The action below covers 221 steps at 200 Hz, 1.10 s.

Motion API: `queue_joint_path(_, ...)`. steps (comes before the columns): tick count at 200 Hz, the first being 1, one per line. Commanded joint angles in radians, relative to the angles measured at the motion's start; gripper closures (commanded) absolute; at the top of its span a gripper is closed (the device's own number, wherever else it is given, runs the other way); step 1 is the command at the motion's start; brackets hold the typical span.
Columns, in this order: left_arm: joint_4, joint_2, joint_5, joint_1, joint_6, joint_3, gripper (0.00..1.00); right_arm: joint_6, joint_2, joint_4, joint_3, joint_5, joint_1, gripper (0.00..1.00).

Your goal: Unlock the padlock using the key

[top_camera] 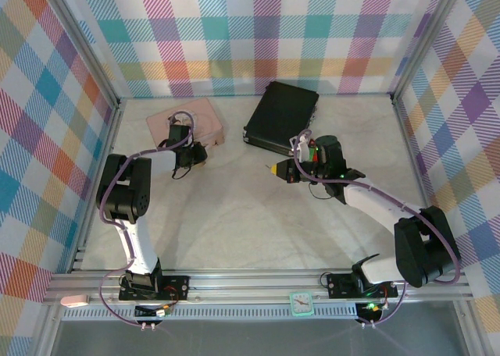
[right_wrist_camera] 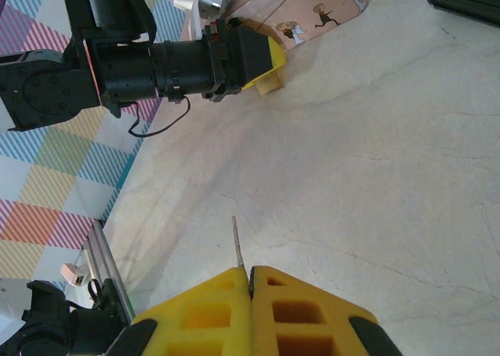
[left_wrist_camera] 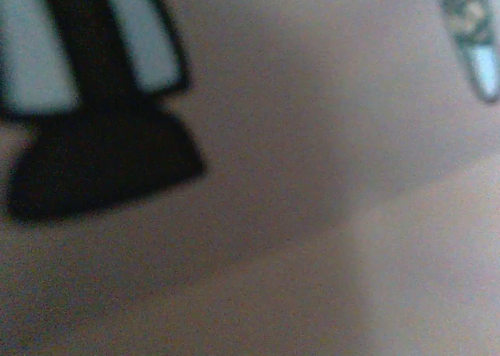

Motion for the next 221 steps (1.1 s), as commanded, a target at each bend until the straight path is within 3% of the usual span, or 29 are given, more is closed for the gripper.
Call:
queue_joint_path(1,-0.004,0.031,-0.020,0.013,-0.029,-0.006,0.75,0.002,0.007,0.022,0.012,-0.021,0.005,1.00)
queue_joint_path(29,0.029,0.045,-0.041,0.014,-0.079,-0.033,0.76,0.004,-0.001,0.021,0.007,-0.015,0.006,1.00)
queue_joint_path(62,0.045,0.040,-0.076,0.013,-0.110,-0.048,0.93,0.005,-0.004,0.019,0.003,-0.012,0.006,1.00)
queue_joint_path(88,0.050,0.016,-0.035,0.012,-0.124,-0.060,1.00,0.005,-0.009,0.016,-0.001,-0.004,0.006,1.00)
queue_joint_path(120,0.095,-0.049,0.097,0.012,-0.233,-0.107,1.00,0.044,0.017,0.038,-0.002,-0.012,0.006,1.00)
queue_joint_path(159,0.265,-0.133,0.267,0.008,-0.453,-0.216,1.00,0.172,0.092,0.200,-0.034,-0.068,0.005,1.00)
queue_joint_path(221,0.562,-0.199,0.350,-0.044,-0.723,-0.405,1.00,0.334,0.268,0.429,-0.042,-0.122,0.085,1.00)
